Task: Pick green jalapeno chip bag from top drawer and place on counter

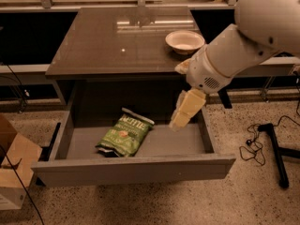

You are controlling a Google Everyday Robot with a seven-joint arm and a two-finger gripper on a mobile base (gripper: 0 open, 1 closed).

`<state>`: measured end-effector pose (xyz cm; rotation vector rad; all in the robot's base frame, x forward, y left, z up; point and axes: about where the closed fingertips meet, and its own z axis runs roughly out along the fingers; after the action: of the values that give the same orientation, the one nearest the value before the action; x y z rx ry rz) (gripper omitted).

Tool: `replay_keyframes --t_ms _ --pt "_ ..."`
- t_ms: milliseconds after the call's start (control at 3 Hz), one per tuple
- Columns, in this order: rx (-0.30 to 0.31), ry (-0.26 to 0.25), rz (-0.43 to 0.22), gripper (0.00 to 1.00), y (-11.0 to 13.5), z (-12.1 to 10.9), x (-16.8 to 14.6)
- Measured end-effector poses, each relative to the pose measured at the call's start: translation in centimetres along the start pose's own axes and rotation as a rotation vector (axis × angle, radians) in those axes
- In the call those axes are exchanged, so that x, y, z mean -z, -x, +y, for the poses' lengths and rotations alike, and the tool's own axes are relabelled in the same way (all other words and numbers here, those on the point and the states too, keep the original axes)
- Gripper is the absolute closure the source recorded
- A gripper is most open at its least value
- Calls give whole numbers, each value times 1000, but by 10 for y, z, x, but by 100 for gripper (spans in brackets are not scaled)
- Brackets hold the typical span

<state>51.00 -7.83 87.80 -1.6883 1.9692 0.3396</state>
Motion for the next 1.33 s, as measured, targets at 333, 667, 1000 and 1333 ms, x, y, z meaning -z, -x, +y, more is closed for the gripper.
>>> replay_keyframes --t_ms 333,667,1000,1333 --pt "8 38 -15 0 4 -6 -46" --pt "-8 75 -39 0 8 -11 -91" --pt "-4 93 -66 0 14 -12 -129" --pt "-4 130 -88 0 18 -14 -171"
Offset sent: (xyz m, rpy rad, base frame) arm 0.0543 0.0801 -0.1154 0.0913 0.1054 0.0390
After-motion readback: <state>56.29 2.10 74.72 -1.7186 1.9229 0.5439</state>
